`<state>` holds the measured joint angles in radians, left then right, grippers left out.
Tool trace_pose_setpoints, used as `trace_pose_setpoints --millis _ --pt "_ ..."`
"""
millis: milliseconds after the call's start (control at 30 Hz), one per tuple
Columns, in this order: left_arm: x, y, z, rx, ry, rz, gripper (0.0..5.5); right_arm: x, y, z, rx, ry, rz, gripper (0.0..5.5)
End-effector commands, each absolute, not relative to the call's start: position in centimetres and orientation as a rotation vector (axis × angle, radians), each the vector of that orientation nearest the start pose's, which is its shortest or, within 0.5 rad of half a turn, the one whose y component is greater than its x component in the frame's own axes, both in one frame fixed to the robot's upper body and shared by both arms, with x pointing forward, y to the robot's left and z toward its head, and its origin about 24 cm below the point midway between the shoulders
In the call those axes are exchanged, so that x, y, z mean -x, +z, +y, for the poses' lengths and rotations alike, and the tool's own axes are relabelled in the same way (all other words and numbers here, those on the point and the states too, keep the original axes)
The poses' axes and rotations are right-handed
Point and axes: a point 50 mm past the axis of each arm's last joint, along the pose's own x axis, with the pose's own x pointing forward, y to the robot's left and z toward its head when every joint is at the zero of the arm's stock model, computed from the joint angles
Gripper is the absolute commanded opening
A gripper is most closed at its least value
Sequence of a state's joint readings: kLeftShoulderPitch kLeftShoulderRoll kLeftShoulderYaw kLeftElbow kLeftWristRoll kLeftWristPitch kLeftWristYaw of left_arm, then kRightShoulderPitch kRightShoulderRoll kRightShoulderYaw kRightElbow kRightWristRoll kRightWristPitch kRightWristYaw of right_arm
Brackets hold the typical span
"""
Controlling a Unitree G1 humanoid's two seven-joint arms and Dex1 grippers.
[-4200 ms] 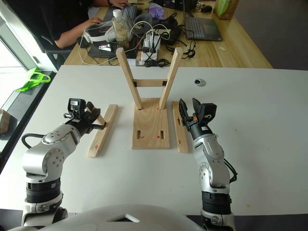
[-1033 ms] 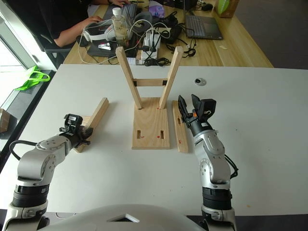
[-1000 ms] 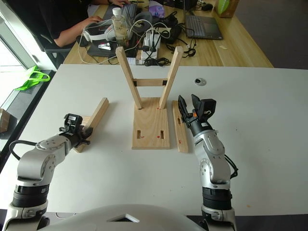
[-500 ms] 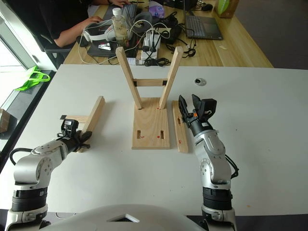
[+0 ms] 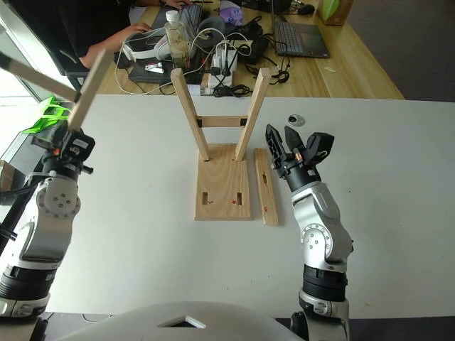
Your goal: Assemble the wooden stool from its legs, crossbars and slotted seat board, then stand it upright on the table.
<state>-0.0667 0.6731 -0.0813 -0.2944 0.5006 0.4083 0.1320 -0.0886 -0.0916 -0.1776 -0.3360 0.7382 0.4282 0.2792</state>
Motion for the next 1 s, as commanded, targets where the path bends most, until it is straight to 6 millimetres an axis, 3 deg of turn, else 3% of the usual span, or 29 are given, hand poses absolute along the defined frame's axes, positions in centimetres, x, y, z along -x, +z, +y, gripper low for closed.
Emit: trace_pose_setpoints --millis 33,167,367,467,667,1000 --pt "-25.2 18.0 21.8 -1.393 0.398 -0.528 1.01 -24.3 15.6 -13.9 -0.957 0.705 -0.132 3.45" --pt "-24.1 19.9 18.9 -1.421 0.381 -0.814 1.01 -22.7 18.4 -12.8 -1.254 0.954 -0.121 3.49" --pt "-23.5 19.4 14.7 -1.403 0.201 -1.024 1.01 -22.0 20.4 -12.0 -1.436 1.112 -0.066 3.49" --pt "-23.6 18.9 13.6 -1.400 0.152 -1.050 1.01 -22.2 21.0 -11.4 -1.430 1.126 -0.043 3.49" --pt "-23.4 17.6 12.3 -1.392 0.077 -1.023 1.01 -23.9 20.7 -11.1 -1.264 0.939 -0.123 3.49" --pt "-23.7 16.4 12.5 -1.403 0.050 -0.944 1.01 -23.6 21.3 -10.9 -1.212 0.946 -0.205 3.49"
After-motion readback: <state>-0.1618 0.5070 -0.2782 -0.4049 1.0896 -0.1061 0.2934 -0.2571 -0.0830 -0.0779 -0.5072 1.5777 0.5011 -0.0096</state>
